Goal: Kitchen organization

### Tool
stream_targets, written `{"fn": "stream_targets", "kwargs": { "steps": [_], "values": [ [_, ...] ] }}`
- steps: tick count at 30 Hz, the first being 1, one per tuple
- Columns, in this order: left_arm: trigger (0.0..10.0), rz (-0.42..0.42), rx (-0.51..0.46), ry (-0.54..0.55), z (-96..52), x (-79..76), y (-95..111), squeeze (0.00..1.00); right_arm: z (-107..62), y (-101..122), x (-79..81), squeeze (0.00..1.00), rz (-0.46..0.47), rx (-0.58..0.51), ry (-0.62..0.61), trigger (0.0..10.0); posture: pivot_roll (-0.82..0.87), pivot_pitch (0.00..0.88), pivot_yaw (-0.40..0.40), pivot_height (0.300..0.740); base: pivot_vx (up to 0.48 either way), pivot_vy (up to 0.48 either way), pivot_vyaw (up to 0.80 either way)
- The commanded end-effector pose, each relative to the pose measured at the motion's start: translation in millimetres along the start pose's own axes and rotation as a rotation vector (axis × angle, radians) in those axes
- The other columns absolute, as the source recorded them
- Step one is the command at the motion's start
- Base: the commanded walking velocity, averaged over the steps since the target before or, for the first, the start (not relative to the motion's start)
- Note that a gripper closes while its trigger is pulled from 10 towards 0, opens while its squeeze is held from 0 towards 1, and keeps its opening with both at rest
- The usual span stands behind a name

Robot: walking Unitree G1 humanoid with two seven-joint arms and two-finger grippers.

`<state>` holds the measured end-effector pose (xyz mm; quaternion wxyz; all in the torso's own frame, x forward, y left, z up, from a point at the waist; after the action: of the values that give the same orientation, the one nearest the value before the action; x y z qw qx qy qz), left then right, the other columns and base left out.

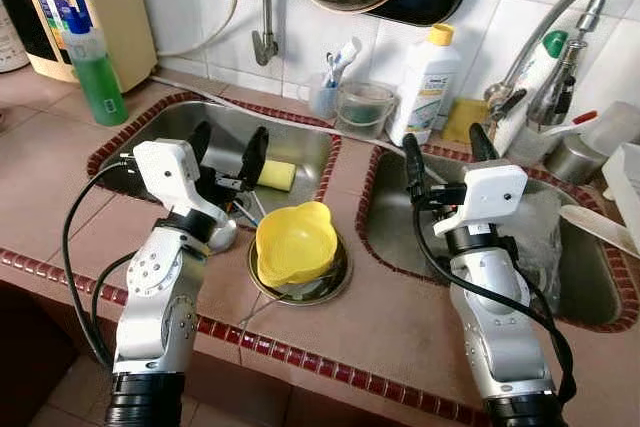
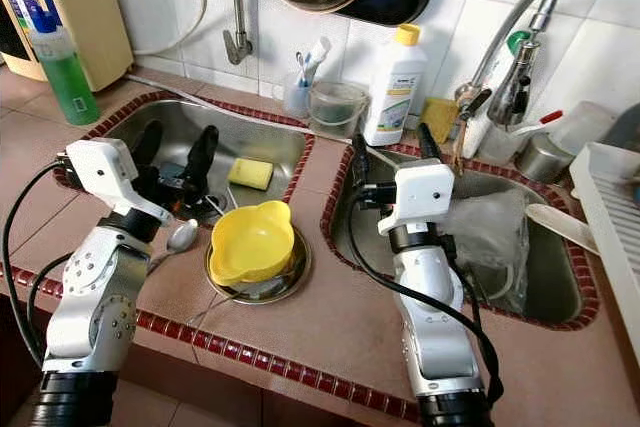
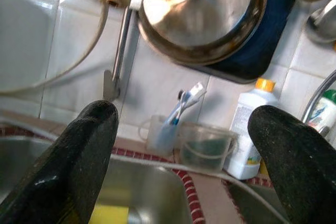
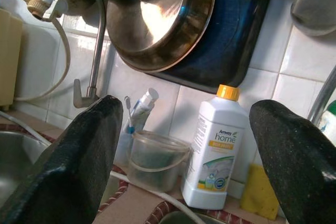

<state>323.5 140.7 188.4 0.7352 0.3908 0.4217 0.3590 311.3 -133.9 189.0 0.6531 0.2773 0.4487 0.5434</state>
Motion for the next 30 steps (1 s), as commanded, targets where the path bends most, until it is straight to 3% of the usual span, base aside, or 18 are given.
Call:
{"fn": "stream_targets", "kwargs": {
  "steps": [1,12,30],
  "values": [
    [10.0,0.001,0.010,-0.008,1.5,-3.0,0.3,0.00,1.3,0.4,-3.1,0.00,-0.008,-0.002,-0.008,10.0,0.08,0.000,-0.074,0.740,-0.304,0.000,0.00],
    [10.0,0.006,0.021,-0.009,-0.6,-3.0,-0.2,0.00,-2.4,-2.0,-1.9,0.00,0.006,0.015,-0.006,10.0,0.08,0.000,-0.068,0.740,-0.312,0.000,0.00],
    [10.0,0.021,0.034,-0.015,0.1,-3.9,1.7,0.00,-4.5,-3.2,-3.2,0.00,0.018,0.029,-0.027,10.0,0.08,0.000,-0.061,0.740,0.000,0.000,-0.65]
  ]
}}
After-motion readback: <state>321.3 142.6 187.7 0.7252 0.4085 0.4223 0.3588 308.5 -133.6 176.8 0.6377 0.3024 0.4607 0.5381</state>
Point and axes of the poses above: a point about 5 cm out from each wrist's last joint towards the gripper, its own z axis pointing out of the wrist towards the gripper, its own y axis along the axis of the wrist's last joint, x = y × z, the point moved 2 cm from there along z, pointing out of the wrist towards the gripper, and after that the axes turned 11 degrees about -z, right-handed, at the moved point
